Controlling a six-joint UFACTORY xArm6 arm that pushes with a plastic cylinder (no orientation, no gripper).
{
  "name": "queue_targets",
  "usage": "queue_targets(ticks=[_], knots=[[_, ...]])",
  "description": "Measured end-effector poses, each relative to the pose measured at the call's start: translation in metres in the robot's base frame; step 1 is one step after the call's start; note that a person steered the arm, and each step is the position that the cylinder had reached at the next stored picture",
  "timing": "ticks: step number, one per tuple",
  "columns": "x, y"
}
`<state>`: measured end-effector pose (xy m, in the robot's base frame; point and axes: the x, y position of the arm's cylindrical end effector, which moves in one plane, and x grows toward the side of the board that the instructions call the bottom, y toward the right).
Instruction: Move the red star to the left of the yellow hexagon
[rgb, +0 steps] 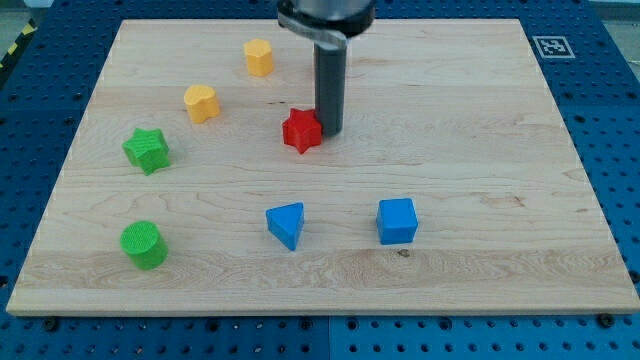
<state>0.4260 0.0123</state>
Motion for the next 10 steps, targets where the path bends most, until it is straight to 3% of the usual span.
queue_targets(ticks=[1,2,5,7,8,10], knots=[[0.03,0.008],[0.035,-0.027],[-0.004,-0.048],[0.004,0.02],[-0.027,-0.006],[-0.04,-0.084]])
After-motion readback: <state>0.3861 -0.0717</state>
